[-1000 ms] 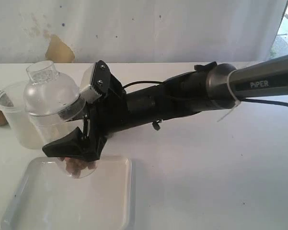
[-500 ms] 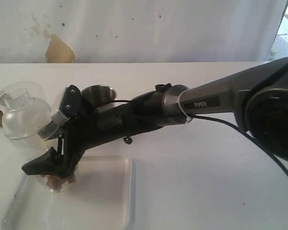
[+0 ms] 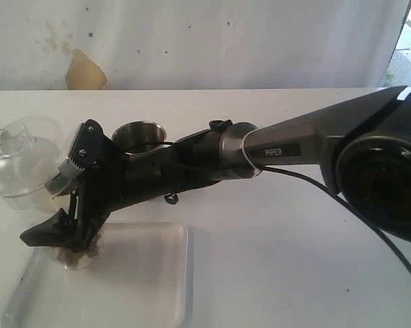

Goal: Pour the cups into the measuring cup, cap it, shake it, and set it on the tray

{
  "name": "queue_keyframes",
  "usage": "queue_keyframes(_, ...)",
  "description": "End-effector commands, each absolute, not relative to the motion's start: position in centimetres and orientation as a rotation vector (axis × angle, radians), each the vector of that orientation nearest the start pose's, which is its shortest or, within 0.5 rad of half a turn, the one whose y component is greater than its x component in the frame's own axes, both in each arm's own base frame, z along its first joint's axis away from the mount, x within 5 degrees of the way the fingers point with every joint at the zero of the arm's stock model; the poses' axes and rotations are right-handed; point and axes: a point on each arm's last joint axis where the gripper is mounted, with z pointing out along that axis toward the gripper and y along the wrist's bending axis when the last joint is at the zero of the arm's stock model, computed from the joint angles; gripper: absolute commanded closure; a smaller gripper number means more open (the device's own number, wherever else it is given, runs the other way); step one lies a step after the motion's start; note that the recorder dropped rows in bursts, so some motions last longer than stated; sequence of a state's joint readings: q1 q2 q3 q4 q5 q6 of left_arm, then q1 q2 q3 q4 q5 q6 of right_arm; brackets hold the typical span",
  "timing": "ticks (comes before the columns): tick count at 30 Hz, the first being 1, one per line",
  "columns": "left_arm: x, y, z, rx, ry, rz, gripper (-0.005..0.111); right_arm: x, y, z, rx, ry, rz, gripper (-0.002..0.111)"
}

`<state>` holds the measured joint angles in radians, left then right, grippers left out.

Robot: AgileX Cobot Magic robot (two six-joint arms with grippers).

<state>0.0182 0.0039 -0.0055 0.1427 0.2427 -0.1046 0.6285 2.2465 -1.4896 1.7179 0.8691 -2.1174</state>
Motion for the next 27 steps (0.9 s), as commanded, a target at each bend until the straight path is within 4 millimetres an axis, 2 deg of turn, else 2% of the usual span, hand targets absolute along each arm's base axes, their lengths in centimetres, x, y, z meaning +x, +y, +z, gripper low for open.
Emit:
queue_keyframes(1,5.5,0.4,19.2,-0.007,1.719,0.068,0.107,33.5,34.1,15.5,-1.37,1.513,1.027,0.108)
queue_keyframes(9,5.5,0.4,19.2,-0.007,1.719,0.068,0.107,33.0,34.4,17.2,-1.375,1.471,1.028,0.108)
queue_keyframes(22,5.5,0.4,19.2,-0.007,1.719,0.068,0.107,32.3,35.0,17.2,-1.391,1.454,1.059,0.108)
queue_keyframes(27,5.5,0.4,19.2,-0.007,1.719,0.068,0.107,32.1,35.4,17.0,-1.364,1.519,1.041,0.108)
